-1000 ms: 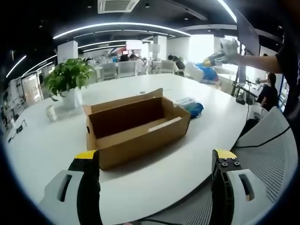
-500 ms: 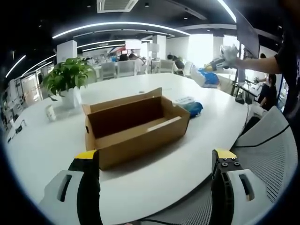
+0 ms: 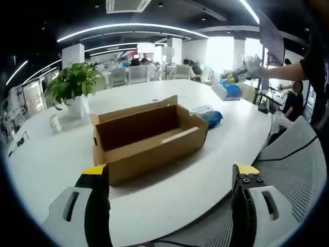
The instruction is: Operate the shoe box by opening the lid, removing the specified soft item, and placing it in the target area until the item is outside and the box remains undamaged.
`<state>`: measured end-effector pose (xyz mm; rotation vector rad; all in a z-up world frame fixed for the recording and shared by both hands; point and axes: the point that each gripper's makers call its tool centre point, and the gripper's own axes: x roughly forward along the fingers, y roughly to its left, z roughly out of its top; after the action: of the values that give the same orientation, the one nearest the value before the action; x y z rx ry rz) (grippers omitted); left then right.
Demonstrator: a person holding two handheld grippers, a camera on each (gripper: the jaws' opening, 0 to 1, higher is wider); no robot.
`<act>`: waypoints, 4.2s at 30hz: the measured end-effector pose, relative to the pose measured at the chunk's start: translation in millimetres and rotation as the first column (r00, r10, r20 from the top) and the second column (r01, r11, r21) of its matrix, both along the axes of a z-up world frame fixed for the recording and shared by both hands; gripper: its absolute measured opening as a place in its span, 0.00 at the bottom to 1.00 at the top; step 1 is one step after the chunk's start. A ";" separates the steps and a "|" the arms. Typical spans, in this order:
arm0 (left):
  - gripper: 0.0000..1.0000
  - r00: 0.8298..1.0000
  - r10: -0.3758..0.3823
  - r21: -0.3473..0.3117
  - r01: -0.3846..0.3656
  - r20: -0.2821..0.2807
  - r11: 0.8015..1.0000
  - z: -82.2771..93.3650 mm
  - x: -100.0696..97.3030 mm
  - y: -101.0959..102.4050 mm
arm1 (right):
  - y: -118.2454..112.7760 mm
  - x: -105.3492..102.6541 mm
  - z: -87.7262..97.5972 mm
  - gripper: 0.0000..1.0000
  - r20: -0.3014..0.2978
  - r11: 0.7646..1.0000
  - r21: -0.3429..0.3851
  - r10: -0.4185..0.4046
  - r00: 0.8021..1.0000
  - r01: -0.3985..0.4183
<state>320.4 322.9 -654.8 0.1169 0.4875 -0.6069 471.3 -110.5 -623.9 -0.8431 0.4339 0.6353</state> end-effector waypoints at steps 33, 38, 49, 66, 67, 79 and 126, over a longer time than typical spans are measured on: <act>0.97 1.000 0.022 0.021 -0.022 0.013 1.000 0.3 2.3 4.2 | -11.7 0.3 -64.5 0.00 -0.087 0.998 -0.066 -0.009 0.996 0.003; 0.97 1.000 0.015 0.026 -0.015 0.014 1.000 -0.2 2.0 2.8 | -12.3 -0.8 -78.1 0.00 -0.112 0.997 -0.080 -0.011 0.994 0.002; 0.97 1.000 0.017 0.030 -0.017 0.016 0.999 0.2 2.7 3.5 | -12.6 -0.8 -98.0 0.00 -0.149 0.995 -0.096 -0.030 0.988 0.015; 0.96 1.000 0.012 0.035 -0.013 0.027 0.999 1.6 3.6 3.3 | -30.8 0.6 -95.4 0.12 -0.181 0.983 -0.049 -0.183 0.966 0.177; 0.96 1.000 0.012 0.035 -0.013 0.027 0.999 1.7 3.6 3.2 | -32.5 -1.1 -93.2 0.14 -0.182 0.981 -0.046 -0.191 0.964 0.186; 0.96 0.999 -0.005 0.036 0.003 0.034 0.999 2.3 1.1 0.9 | -53.8 -27.8 -79.1 0.45 -0.251 0.939 0.036 -0.323 0.912 0.342; 0.96 1.000 0.000 0.054 -0.001 0.024 0.999 -1.9 1.5 3.8 | -70.5 -55.5 -141.1 0.56 -0.392 0.846 0.038 -0.476 0.787 0.531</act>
<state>321.9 326.7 -656.7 0.1749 0.4807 -0.5913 415.7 -181.0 -765.0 -0.4262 0.9127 0.3105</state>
